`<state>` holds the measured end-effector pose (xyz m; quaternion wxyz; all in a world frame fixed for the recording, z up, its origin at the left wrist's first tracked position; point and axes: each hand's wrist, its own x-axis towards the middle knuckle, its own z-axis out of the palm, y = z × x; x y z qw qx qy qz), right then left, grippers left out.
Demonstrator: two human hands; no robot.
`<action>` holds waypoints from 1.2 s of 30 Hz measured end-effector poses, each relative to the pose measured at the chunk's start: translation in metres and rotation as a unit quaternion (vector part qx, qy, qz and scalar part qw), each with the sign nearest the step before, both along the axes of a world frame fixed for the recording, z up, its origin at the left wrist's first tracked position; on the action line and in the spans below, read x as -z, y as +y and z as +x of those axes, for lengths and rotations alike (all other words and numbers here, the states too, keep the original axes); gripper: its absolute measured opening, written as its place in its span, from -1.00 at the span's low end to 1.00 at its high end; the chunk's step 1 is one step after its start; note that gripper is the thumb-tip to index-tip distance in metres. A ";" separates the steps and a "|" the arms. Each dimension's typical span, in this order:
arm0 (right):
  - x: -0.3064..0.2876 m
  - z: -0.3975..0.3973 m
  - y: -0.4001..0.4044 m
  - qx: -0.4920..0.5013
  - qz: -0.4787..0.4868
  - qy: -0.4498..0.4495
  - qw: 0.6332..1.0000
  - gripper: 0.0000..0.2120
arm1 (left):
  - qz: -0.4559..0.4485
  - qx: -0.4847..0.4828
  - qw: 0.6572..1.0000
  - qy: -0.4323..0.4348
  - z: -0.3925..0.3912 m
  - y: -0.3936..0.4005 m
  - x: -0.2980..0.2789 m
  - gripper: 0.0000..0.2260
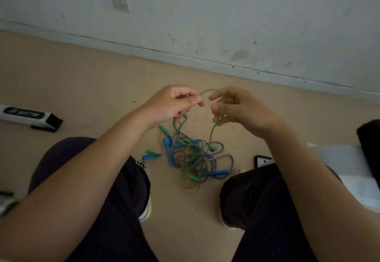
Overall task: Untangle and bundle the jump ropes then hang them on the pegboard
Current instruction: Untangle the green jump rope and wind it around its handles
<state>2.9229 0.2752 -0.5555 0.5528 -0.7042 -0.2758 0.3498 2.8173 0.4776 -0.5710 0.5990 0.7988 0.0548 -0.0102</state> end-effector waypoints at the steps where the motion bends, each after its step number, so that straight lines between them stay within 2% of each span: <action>1: 0.000 -0.003 0.002 -0.015 -0.003 0.002 1.000 -0.70 | -0.001 -0.001 1.000 0.000 0.000 -0.003 0.000 -0.87; 2: 0.000 -0.004 0.003 -0.020 0.000 0.007 1.000 -0.70 | -0.004 -0.003 1.000 0.000 0.001 -0.005 0.001 -0.88; 6: 0.000 -0.005 0.005 -0.002 0.016 -0.003 1.000 -0.92 | -0.003 0.002 1.000 0.003 0.004 -0.008 0.004 -0.87; 9: 0.001 -0.004 0.006 0.015 0.017 -0.035 0.999 -0.88 | -0.011 0.009 0.999 0.030 0.006 -0.007 0.007 -0.90; 12: -0.001 -0.005 0.007 0.029 0.012 -0.076 0.997 -0.88 | -0.025 0.030 0.998 0.043 0.006 -0.007 0.009 -0.76; 14: 0.000 -0.006 0.007 0.028 0.019 -0.049 0.998 -0.89 | -0.017 0.048 0.997 0.051 0.006 -0.010 0.010 -0.73; 18: 0.002 -0.009 0.009 0.003 0.032 0.016 0.999 -0.87 | -0.001 0.078 0.995 0.063 0.007 -0.014 0.012 -0.96; 22: 0.003 -0.001 0.004 0.068 0.041 0.001 0.997 -0.87 | 0.021 0.102 0.989 0.102 0.006 -0.008 0.012 -0.80; 28: 0.011 0.014 -0.007 0.202 -0.002 -0.054 0.978 -0.85 | 0.085 0.057 0.989 0.108 0.003 0.007 0.015 -0.78; 31: 0.017 0.016 -0.010 0.215 -0.053 -0.110 0.969 -0.85 | 0.136 0.021 0.985 0.105 0.003 0.011 0.018 -0.81; 34: 0.021 0.015 -0.008 0.208 -0.101 -0.184 0.955 -0.92 | 0.135 0.010 0.987 0.088 0.001 0.010 0.019 -0.81; 36: 0.020 0.013 -0.005 0.188 -0.115 -0.222 0.950 -0.76 | 0.109 0.020 0.991 0.079 0.000 0.007 0.019 -0.81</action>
